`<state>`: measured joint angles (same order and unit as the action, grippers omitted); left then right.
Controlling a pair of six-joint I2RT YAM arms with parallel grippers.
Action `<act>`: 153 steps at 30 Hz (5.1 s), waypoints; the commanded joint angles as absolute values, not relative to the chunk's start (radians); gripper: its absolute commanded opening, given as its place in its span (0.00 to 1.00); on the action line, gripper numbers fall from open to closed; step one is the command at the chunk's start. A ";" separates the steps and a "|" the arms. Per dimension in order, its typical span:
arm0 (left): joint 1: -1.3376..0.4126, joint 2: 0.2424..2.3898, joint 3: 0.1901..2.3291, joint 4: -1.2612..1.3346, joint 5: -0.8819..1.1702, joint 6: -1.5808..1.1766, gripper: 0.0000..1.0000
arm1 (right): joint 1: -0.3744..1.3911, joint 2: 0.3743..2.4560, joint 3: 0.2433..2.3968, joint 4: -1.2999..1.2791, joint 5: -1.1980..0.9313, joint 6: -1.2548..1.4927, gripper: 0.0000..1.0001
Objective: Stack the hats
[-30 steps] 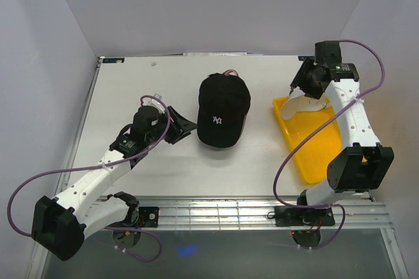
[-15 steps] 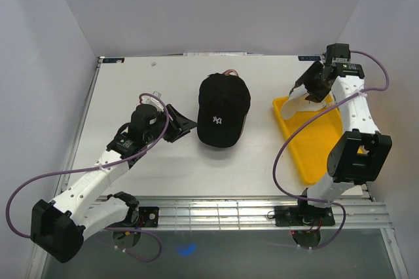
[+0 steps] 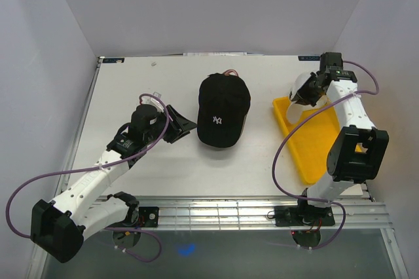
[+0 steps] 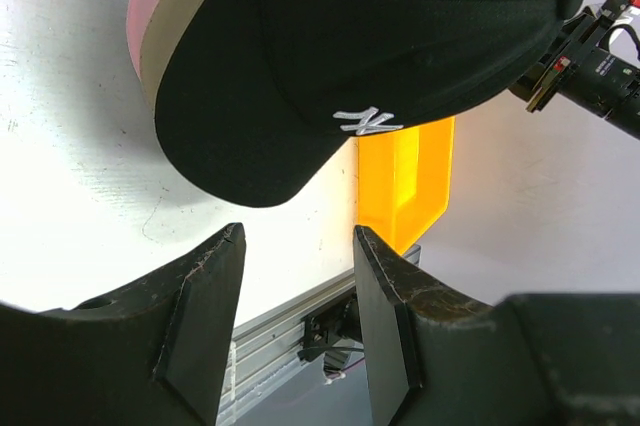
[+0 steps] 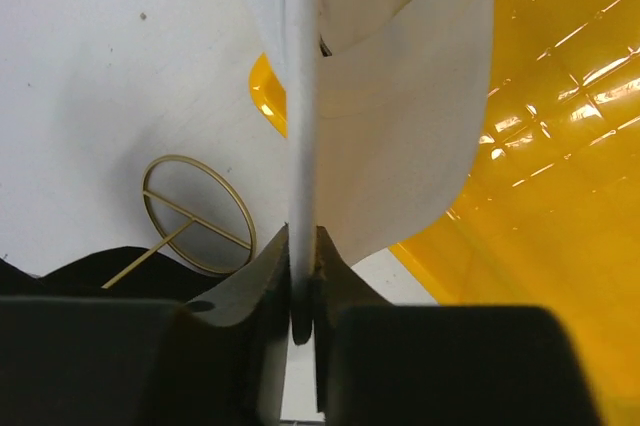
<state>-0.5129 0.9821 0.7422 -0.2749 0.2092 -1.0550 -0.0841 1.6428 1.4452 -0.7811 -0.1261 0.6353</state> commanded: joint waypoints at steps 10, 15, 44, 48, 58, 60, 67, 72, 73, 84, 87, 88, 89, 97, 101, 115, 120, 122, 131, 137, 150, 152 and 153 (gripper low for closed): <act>-0.515 0.954 0.792 -0.281 0.209 -1.057 0.58 | -0.141 1.485 1.500 -0.776 -0.242 0.589 0.08; -0.515 0.957 0.837 -0.284 0.216 -1.060 0.64 | -0.147 1.417 1.594 -0.788 -0.362 0.621 0.08; -0.456 1.262 1.241 0.159 0.362 -1.353 0.89 | 0.327 1.169 1.290 0.376 -0.523 1.500 0.08; -0.457 1.273 1.232 0.172 0.370 -1.370 0.89 | 0.354 1.164 1.223 0.474 -0.482 1.578 0.08; -0.485 1.334 1.287 0.207 0.357 -1.402 0.89 | 0.414 1.172 1.108 0.653 -0.358 1.707 0.08; -0.491 1.338 1.285 0.204 0.353 -1.408 0.88 | 0.416 1.166 1.077 0.686 -0.339 1.727 0.08; -0.502 1.345 1.267 0.207 0.324 -1.425 0.88 | 0.428 1.161 0.954 0.813 -0.310 1.789 0.08; -0.502 1.373 1.296 0.207 0.327 -1.433 0.76 | 0.428 1.166 0.908 0.848 -0.313 1.805 0.08; -0.503 1.379 1.301 0.206 0.325 -1.433 0.74 | 0.428 1.173 0.905 0.850 -0.322 1.805 0.08; -0.502 1.419 1.319 0.084 0.301 -1.404 0.34 | 0.426 1.267 0.822 0.983 -0.409 1.824 0.08; -0.500 1.407 1.295 0.068 0.285 -1.394 0.28 | 0.426 1.288 0.798 0.997 -0.440 1.819 0.08; -0.499 1.404 1.287 0.052 0.282 -1.390 0.26 | 0.426 1.295 0.787 1.000 -0.462 1.813 0.08; -0.499 1.401 1.282 0.043 0.279 -1.384 0.22 | 0.426 1.302 0.781 1.005 -0.472 1.807 0.08; -0.497 1.356 1.166 0.041 0.276 -1.371 0.11 | 0.426 1.374 0.735 1.051 -0.595 1.741 0.08; -0.497 1.313 1.091 0.052 0.270 -1.370 0.03 | 0.426 1.385 0.712 1.040 -0.635 1.689 0.08; -0.499 1.227 0.971 0.031 0.304 -1.309 0.00 | 0.425 1.364 0.618 0.986 -0.707 1.549 0.08; -0.497 1.216 0.924 0.044 0.317 -1.308 0.00 | 0.425 1.342 0.569 0.988 -0.706 1.525 0.08; -0.497 1.218 0.914 0.052 0.324 -1.304 0.00 | 0.426 1.325 0.548 0.982 -0.706 1.509 0.08; -0.497 1.213 0.899 0.040 0.330 -1.282 0.00 | 0.426 1.272 0.520 0.885 -0.695 1.401 0.08; -0.497 1.212 0.870 0.040 0.325 -1.282 0.00 | 0.428 1.261 0.486 0.838 -0.699 1.344 0.08; -0.492 1.193 0.833 0.005 0.301 -1.261 0.00 | 0.445 1.287 0.399 0.839 -0.699 1.292 0.08; -0.491 1.189 0.825 0.005 0.295 -1.258 0.00 | 0.445 1.293 0.384 0.844 -0.696 1.292 0.08; -0.491 1.187 0.810 0.005 0.295 -1.259 0.00 | 0.445 1.295 0.379 0.850 -0.698 1.290 0.08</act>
